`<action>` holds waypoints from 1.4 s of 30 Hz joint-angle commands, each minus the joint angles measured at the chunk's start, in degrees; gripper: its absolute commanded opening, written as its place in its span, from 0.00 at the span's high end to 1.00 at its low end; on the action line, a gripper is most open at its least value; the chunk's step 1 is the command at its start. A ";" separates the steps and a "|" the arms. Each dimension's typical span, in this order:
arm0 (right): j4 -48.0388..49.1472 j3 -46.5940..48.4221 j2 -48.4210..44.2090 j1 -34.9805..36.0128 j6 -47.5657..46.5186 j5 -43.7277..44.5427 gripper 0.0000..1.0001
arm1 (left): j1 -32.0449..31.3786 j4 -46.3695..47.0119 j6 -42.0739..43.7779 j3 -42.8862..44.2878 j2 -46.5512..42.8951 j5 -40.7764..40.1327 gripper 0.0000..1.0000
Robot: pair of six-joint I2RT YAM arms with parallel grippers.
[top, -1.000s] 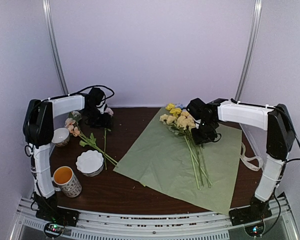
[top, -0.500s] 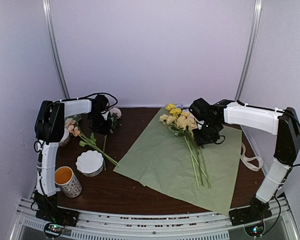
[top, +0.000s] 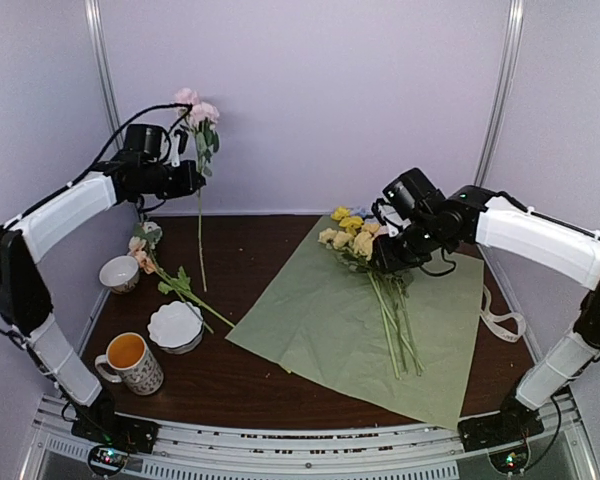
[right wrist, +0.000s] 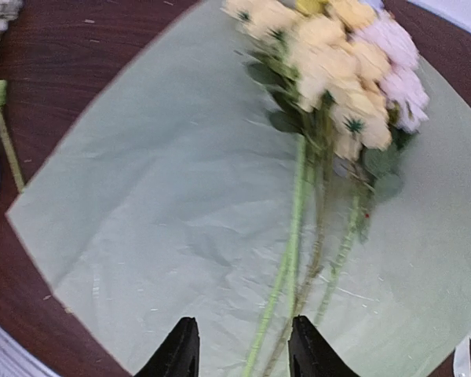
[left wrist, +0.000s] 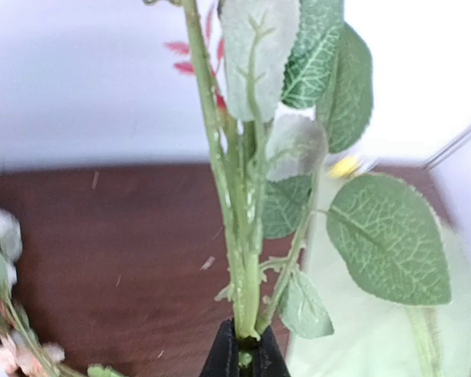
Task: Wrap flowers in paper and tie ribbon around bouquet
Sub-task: Pick up the fake flower from the corner of the board, then pass from the left arm to the right
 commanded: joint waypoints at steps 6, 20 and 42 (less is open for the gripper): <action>42.48 -3.25 -15.14 5.45 1.49 -30.57 0.52 | -11.92 33.21 2.19 -13.40 -22.21 17.70 1.00; 45.49 9.37 -5.65 17.27 -3.30 -24.20 0.26 | -28.45 52.67 -4.75 -14.48 -22.94 25.40 1.00; 2.95 4.60 -3.47 1.64 1.79 10.12 1.00 | -19.79 -3.46 8.83 1.86 -13.89 -10.32 0.02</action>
